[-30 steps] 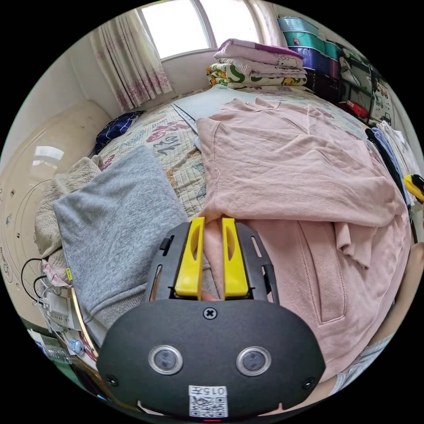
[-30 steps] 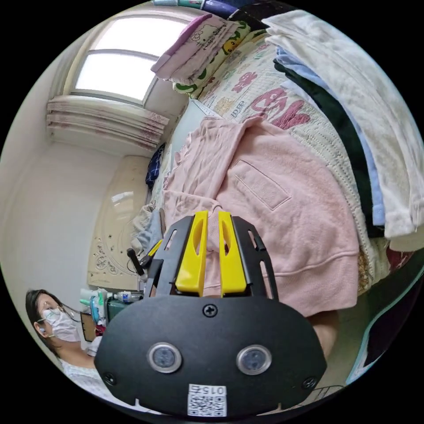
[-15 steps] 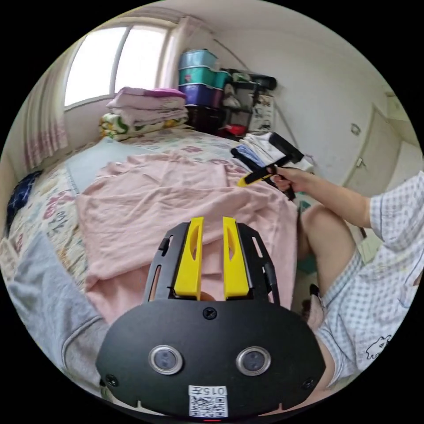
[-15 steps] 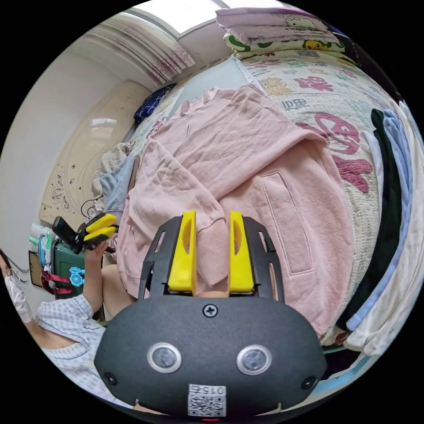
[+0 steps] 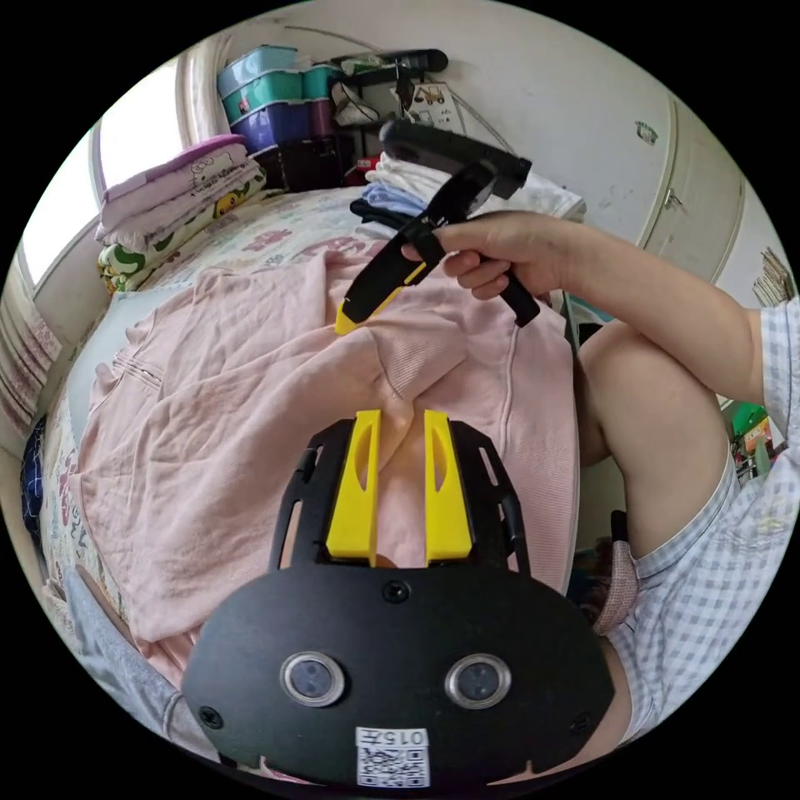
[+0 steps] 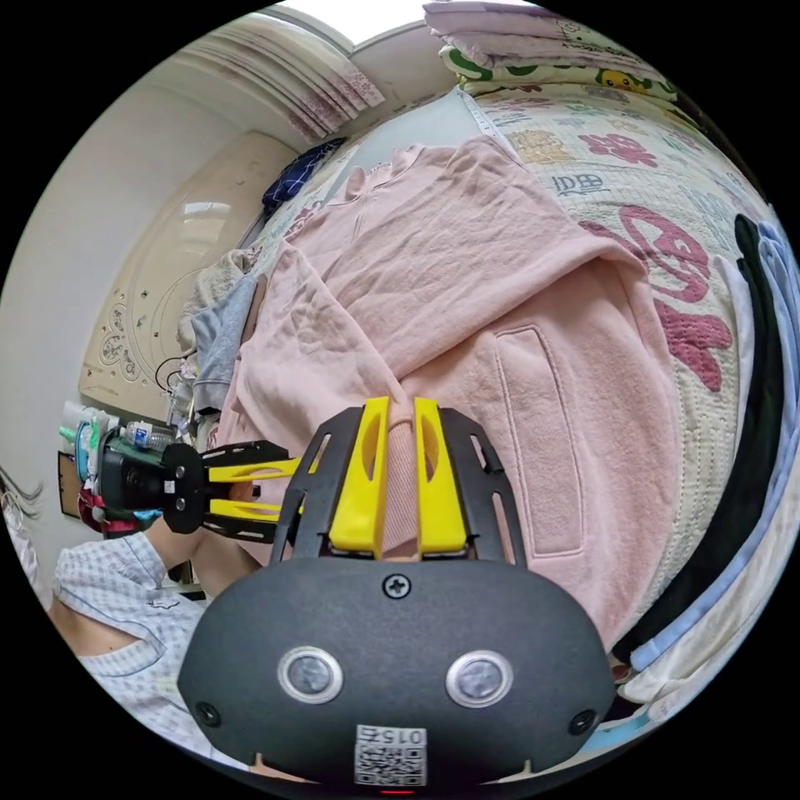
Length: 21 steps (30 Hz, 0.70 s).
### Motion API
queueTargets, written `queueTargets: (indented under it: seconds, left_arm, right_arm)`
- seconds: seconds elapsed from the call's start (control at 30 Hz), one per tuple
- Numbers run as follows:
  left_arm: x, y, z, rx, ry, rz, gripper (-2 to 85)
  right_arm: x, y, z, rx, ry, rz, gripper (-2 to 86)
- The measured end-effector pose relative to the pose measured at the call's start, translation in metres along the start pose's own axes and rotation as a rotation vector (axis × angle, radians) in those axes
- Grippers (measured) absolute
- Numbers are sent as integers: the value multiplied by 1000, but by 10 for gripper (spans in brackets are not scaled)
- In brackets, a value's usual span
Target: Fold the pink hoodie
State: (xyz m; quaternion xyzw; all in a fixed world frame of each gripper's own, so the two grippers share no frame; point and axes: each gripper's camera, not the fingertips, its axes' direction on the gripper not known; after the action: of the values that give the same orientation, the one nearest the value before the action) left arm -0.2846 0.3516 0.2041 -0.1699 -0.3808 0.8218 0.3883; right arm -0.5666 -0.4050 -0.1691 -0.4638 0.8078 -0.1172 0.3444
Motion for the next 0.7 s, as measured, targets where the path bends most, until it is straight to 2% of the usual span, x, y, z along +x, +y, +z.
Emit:
queueTargets:
  seconds: [0.23,0.43,0.7]
  left_arm:
    - [19,3,-2,48,-6,62,16]
    - [25,-1,19,15,19,69,9]
    - [19,-2,31,8,42,44,11]
  right_arm:
    - [-19,1,34,66,178,-69,20]
    - [-30,-9,90,-1,355,-116,18]
    - [-20,-22,124,7,348,-90,25]
